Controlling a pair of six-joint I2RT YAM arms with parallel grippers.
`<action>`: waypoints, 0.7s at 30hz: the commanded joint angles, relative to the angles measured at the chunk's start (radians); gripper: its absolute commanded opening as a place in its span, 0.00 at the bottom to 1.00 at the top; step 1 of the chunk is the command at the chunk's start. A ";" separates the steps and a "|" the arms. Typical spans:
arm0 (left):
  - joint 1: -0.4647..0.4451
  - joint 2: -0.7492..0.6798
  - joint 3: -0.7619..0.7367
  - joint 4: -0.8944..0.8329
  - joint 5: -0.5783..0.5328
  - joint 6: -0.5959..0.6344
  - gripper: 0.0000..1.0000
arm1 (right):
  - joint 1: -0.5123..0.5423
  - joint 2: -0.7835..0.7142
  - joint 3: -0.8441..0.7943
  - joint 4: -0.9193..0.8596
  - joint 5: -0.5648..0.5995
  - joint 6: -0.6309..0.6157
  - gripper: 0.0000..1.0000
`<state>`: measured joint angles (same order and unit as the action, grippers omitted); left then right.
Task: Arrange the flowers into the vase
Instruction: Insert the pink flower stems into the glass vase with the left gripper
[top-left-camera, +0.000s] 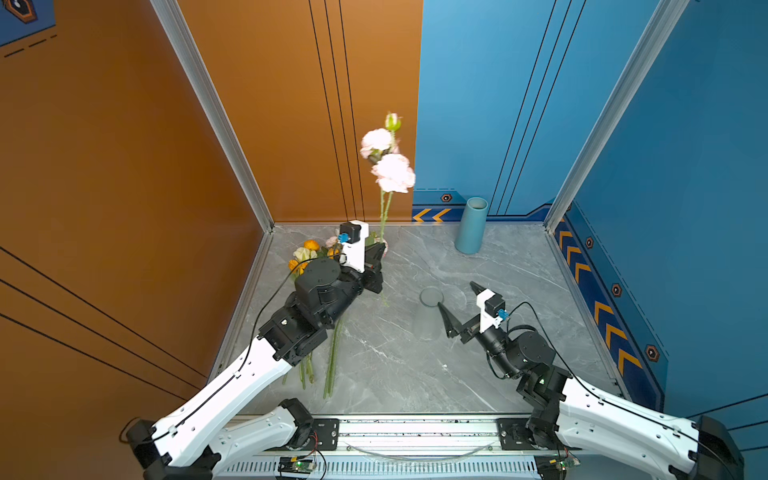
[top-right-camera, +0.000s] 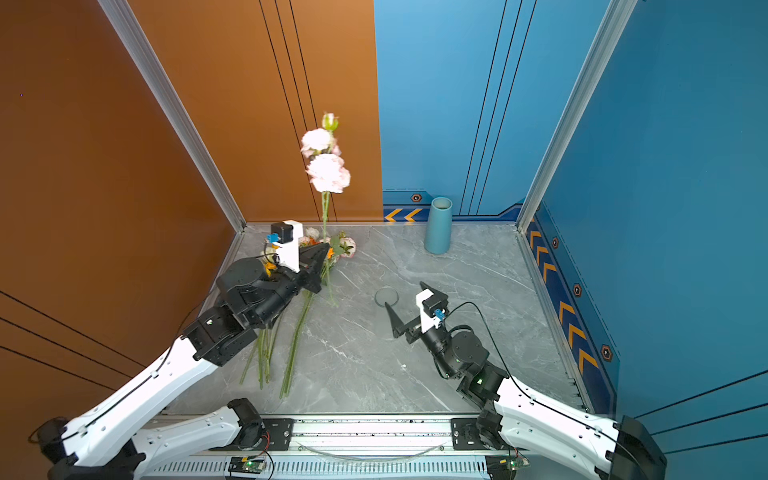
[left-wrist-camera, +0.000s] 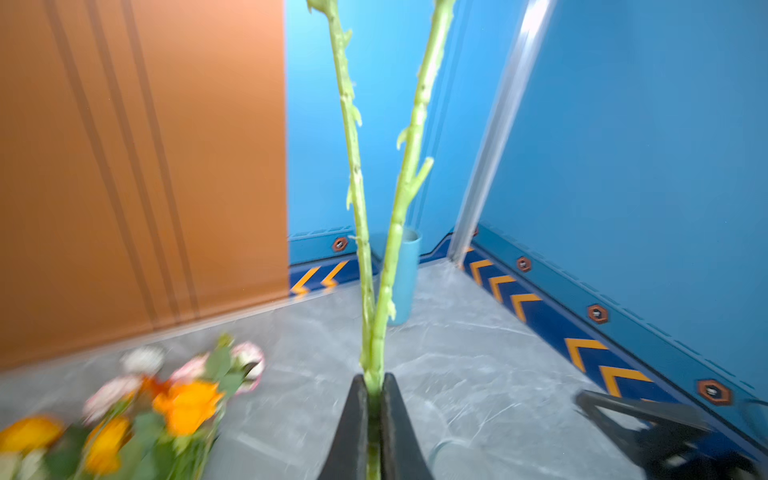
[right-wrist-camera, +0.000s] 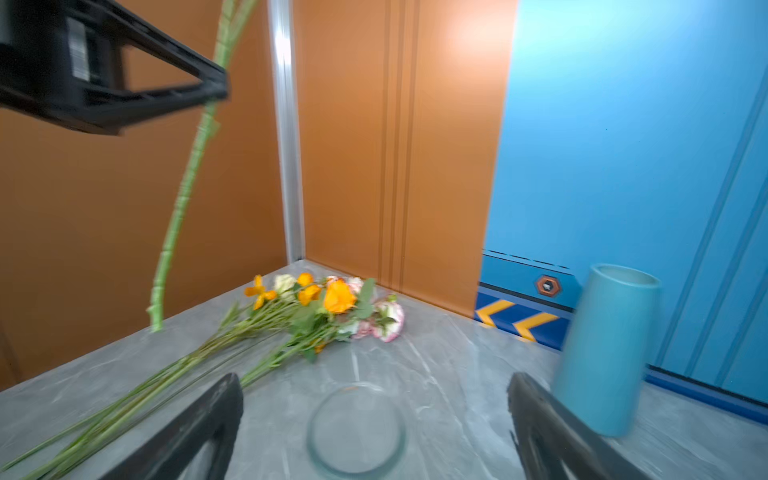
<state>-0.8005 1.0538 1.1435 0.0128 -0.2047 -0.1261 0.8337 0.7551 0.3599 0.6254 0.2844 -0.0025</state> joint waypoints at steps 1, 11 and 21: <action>-0.084 0.095 0.057 0.227 0.042 0.172 0.00 | -0.123 -0.041 -0.052 -0.046 -0.113 0.228 1.00; -0.143 0.308 0.041 0.501 0.049 0.276 0.00 | -0.159 -0.050 -0.106 0.030 -0.140 0.238 1.00; -0.133 0.336 -0.056 0.577 0.013 0.283 0.00 | -0.144 -0.064 -0.108 0.048 -0.200 0.216 1.00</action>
<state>-0.9371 1.3853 1.1152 0.5285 -0.1757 0.1425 0.6773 0.6796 0.2512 0.6331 0.1276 0.2108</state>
